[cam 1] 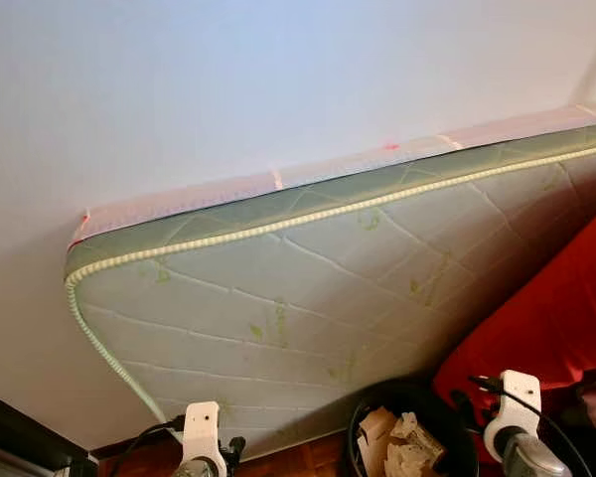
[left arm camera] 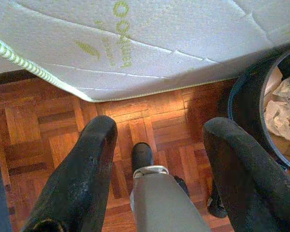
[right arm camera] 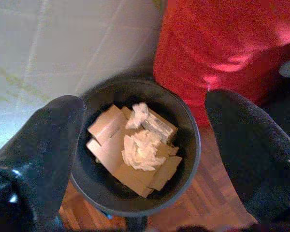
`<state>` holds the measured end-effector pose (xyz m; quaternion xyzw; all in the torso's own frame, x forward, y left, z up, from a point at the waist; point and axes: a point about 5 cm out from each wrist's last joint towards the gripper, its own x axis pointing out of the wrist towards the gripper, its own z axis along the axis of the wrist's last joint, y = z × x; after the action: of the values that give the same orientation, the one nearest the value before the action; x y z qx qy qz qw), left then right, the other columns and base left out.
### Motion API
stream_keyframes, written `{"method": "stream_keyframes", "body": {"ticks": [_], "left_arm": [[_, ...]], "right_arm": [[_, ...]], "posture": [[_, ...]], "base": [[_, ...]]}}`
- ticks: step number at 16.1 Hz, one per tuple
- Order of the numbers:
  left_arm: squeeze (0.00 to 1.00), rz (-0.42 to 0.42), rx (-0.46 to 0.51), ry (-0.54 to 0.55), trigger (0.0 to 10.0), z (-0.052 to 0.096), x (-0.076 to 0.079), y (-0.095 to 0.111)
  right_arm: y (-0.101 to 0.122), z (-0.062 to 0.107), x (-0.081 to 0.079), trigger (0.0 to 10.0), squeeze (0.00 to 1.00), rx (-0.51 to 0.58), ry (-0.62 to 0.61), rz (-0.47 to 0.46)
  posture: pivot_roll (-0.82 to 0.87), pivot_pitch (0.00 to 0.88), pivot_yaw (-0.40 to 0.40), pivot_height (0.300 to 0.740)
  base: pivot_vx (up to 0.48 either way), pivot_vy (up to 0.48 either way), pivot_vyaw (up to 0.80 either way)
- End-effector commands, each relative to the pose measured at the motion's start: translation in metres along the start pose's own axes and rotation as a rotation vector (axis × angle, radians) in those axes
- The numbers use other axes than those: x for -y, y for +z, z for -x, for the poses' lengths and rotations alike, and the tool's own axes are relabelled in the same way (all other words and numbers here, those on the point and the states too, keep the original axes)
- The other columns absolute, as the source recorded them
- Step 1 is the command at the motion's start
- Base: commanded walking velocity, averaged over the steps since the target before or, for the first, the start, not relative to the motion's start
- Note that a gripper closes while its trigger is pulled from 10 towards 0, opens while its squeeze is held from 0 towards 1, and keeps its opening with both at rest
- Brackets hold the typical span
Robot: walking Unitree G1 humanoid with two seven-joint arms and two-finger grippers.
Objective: Clean up the room
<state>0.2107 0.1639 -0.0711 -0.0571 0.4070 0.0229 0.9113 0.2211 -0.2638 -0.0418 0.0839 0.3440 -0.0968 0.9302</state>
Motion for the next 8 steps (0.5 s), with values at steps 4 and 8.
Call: {"method": "stream_keyframes", "body": {"ticks": [4,8], "left_arm": [[0.00,-0.007,-0.019,0.005,10.0,0.000,-0.002,-0.003],[0.00,-0.001,-0.024,0.009,10.0,0.000,-0.002,-0.003]], "right_arm": [[-0.031,0.009,0.006,10.0,0.00,-0.120,-0.011,0.089],[-0.037,0.009,-0.003,10.0,0.00,-0.142,0.046,0.141]], "posture": [[0.07,0.000,0.029,0.731],[0.07,0.000,0.030,0.731]], "base": [[0.000,0.000,0.00],[0.000,0.000,0.00]]}}
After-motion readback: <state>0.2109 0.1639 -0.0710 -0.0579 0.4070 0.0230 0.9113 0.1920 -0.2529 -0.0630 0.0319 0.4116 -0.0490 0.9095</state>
